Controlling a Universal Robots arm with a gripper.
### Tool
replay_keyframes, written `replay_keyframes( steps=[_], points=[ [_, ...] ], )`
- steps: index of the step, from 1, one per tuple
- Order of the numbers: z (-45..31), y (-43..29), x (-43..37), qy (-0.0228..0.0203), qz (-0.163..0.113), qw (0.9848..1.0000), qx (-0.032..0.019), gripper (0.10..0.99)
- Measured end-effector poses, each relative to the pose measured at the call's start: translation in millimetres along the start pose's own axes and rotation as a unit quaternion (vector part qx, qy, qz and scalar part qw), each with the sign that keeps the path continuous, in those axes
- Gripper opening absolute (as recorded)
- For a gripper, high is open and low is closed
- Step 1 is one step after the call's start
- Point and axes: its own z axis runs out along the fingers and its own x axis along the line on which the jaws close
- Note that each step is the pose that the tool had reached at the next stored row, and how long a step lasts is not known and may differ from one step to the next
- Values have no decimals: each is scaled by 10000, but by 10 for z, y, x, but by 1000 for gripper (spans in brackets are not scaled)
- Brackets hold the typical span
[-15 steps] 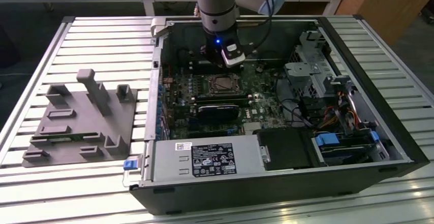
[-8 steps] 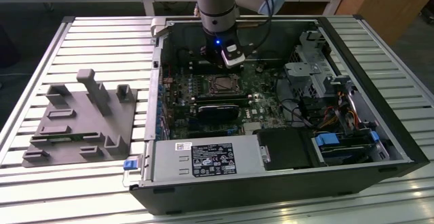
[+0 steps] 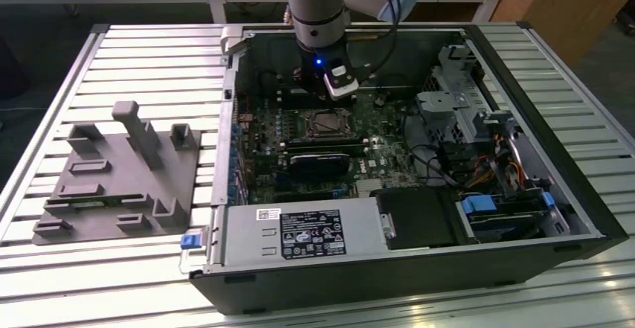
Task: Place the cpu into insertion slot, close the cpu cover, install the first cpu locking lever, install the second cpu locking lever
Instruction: 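Install the first cpu locking lever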
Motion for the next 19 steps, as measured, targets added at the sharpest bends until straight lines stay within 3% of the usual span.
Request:
replay_keyframes(
  steps=[3, 14, 19],
  points=[
    [-22, 6, -4, -1, 0, 10000, -6, 106],
    [-218, 37, -32, -1, 0, 10000, 1, 106],
    [-225, 35, -33, -9, -6, 10000, 28, 106]
  ],
)
